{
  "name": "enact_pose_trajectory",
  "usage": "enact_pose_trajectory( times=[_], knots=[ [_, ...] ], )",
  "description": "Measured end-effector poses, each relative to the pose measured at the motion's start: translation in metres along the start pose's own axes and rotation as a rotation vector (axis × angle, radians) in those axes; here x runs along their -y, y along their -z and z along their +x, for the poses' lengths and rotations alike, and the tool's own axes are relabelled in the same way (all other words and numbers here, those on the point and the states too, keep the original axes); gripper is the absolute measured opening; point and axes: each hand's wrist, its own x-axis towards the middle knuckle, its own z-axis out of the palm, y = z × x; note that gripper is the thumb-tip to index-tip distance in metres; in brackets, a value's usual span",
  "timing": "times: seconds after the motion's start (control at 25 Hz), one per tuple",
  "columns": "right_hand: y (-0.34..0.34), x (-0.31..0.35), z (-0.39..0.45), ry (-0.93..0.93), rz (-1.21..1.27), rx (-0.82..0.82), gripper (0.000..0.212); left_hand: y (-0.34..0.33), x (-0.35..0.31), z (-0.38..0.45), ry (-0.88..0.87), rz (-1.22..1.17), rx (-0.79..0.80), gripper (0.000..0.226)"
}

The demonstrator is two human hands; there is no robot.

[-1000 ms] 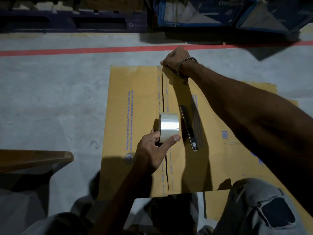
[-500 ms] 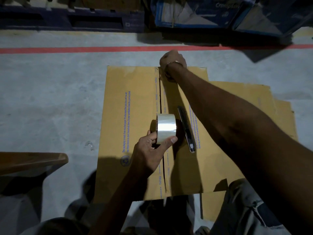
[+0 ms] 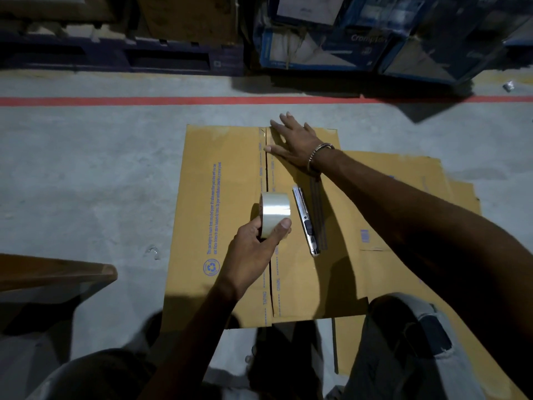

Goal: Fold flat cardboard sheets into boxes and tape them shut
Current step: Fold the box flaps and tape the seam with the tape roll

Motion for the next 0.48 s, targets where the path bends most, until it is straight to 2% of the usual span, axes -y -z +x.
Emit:
enact_pose_trajectory(
  times=[0.12,0.28,0.36,0.48],
  knots=[
    [-0.006,0.008,-0.031,0.094,-0.062,0.047,0.081,0.000,0.000,-0.001,-0.026,0.005,-0.005,0.045],
    [-0.012,0.027,-0.064,0.329,-0.175,0.053,0.058,-0.002,0.002,0.000,-0.058,0.012,-0.023,0.036],
    [-0.013,0.031,-0.076,0.381,-0.175,0.085,0.060,-0.002,0.003,0.000,-0.077,0.016,-0.046,0.034],
    [-0.015,0.033,-0.083,0.343,-0.144,0.120,0.068,-0.003,0.005,-0.001,-0.071,0.036,-0.048,0.042]
  ],
)
